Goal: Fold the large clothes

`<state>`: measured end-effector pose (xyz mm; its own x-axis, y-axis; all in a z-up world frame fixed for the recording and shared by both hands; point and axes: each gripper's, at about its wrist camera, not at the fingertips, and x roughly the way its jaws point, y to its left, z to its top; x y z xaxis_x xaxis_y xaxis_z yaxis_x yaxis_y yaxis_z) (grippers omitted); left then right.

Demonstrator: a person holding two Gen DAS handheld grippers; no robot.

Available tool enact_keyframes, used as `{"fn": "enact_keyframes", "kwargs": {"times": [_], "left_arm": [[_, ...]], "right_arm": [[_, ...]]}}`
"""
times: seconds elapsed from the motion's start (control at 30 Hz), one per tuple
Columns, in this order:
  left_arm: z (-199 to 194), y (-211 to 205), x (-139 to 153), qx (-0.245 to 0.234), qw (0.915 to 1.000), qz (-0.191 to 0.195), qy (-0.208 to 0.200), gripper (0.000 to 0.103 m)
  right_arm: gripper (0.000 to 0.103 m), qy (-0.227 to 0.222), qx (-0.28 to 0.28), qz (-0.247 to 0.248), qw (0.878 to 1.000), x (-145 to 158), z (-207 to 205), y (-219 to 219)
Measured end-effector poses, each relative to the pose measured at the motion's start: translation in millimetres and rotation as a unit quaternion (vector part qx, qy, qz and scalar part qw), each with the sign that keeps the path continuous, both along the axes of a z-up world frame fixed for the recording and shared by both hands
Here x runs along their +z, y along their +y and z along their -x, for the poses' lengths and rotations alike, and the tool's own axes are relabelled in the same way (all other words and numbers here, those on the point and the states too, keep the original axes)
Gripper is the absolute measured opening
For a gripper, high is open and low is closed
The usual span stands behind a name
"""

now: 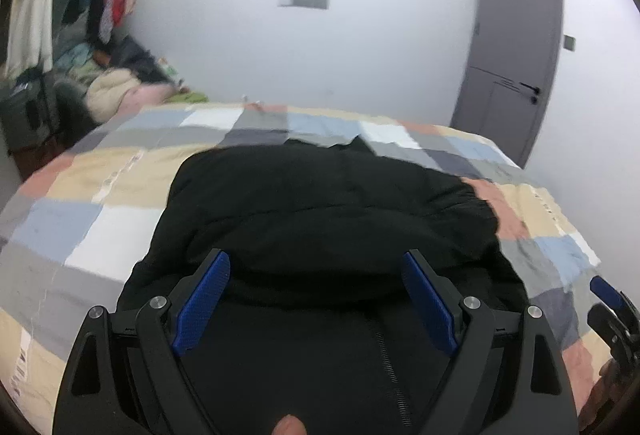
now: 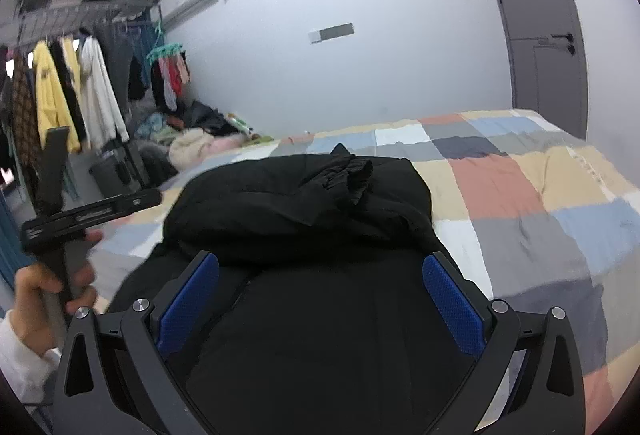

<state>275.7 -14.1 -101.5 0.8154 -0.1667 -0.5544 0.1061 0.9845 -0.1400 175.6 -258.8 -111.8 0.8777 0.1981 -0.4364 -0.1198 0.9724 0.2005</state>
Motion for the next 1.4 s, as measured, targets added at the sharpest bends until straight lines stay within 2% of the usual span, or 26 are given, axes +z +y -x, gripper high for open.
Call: {"fn": "enact_keyframes", "kwargs": {"times": [0.1, 0.2, 0.33, 0.43, 0.47, 0.53, 0.57, 0.63, 0.7, 1.1, 1.23, 1.4], "left_arm": [[-17.3, 12.4, -3.2, 0.008, 0.9999, -0.004, 0.012, 0.088], [-40.9, 20.3, -3.0, 0.016, 0.9998, -0.009, 0.012, 0.088], [-78.3, 31.3, -7.9, 0.028, 0.9994, -0.014, 0.012, 0.088], [-108.3, 30.4, -23.0, 0.026, 0.9981, -0.051, 0.025, 0.088], [-123.3, 30.0, -34.6, 0.025, 0.9966, -0.066, 0.043, 0.088], [-140.3, 30.5, -51.1, 0.029, 0.9937, -0.088, 0.063, 0.088], [-149.1, 31.0, -61.1, 0.025, 0.9933, -0.090, 0.068, 0.089], [-159.6, 30.5, -71.7, 0.021, 0.9932, -0.090, 0.070, 0.089], [-168.7, 29.0, -77.2, 0.021, 0.9927, -0.097, 0.069, 0.089], [-200.7, 31.5, -110.3, 0.023, 0.9947, -0.082, 0.058, 0.094], [-186.4, 31.7, -106.2, 0.028, 0.9954, -0.083, 0.038, 0.093], [-152.2, 47.0, -95.6, 0.039, 0.9977, -0.041, 0.037, 0.093]], "right_arm": [[0.102, -0.005, 0.009, 0.002, 1.000, -0.7, -22.7, 9.5], [0.099, -0.010, 0.010, 0.027, 1.000, 0.5, -55.3, 24.4], [0.088, -0.003, 0.018, 0.032, 0.999, -10.4, -106.7, 38.6], [0.077, 0.017, 0.014, 0.046, 0.999, -27.9, -152.5, 48.6], [0.071, 0.017, 0.015, 0.052, 0.998, -33.5, -165.5, 52.8], [0.068, 0.015, 0.015, 0.063, 0.998, -41.9, -183.2, 57.6], [0.062, 0.022, 0.017, 0.064, 0.998, -48.0, -195.5, 59.2], [0.057, 0.038, 0.015, 0.064, 0.997, -58.5, -214.6, 58.4], [0.057, 0.041, 0.019, 0.063, 0.997, -66.0, -229.9, 56.3], [0.057, 0.058, 0.039, 0.070, 0.995, -98.2, -272.3, 60.5], [0.057, 0.066, 0.038, 0.068, 0.995, -98.0, -274.6, 59.1], [0.058, 0.060, 0.057, 0.059, 0.995, -84.4, -252.7, 52.5]]}}
